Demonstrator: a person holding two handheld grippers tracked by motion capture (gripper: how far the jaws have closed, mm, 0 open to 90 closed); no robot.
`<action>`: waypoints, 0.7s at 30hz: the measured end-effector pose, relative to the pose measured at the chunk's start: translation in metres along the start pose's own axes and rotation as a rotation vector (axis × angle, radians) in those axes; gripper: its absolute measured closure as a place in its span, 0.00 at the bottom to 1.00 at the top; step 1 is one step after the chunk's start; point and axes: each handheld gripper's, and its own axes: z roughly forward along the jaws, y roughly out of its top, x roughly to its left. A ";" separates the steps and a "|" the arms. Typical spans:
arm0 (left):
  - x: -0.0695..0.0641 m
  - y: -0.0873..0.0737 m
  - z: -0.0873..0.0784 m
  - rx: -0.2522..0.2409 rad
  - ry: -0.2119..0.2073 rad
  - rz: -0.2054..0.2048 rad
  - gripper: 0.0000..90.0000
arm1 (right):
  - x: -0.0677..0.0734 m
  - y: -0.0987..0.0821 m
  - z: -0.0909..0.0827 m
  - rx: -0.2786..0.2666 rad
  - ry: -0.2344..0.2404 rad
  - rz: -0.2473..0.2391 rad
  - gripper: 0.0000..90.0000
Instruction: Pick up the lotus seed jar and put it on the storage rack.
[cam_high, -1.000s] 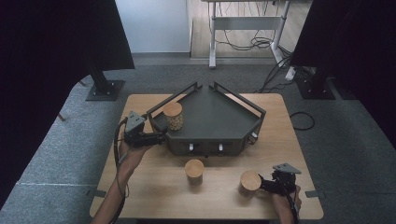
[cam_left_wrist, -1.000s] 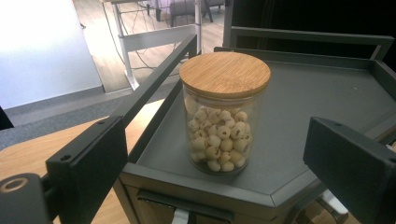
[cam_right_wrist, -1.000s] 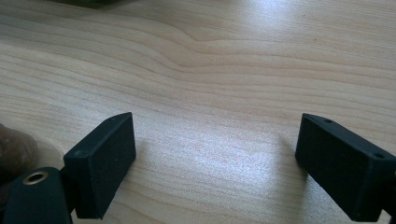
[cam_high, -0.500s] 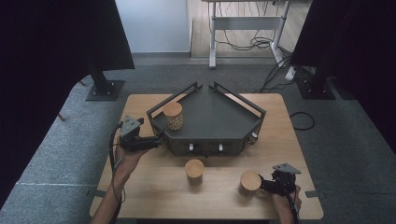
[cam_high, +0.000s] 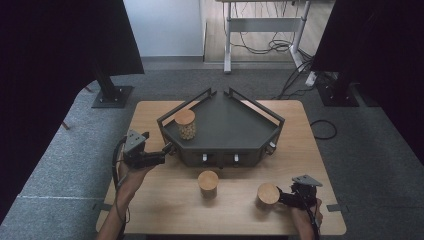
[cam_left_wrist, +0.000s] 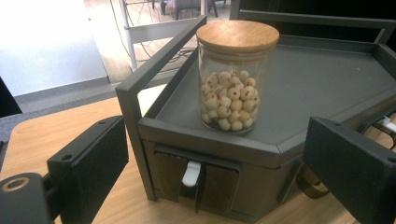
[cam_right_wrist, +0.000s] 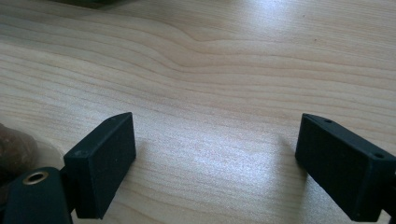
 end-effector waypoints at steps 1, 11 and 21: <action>0.000 -0.001 -0.001 0.001 0.001 0.002 0.07 | 0.000 0.000 0.000 0.000 0.000 0.000 0.13; -0.007 -0.009 -0.008 0.013 0.005 0.026 0.07 | 0.000 0.000 0.000 0.000 -0.001 -0.001 0.13; -0.006 -0.018 -0.013 0.013 0.002 0.007 0.08 | 0.001 0.000 0.000 0.000 -0.002 -0.001 0.13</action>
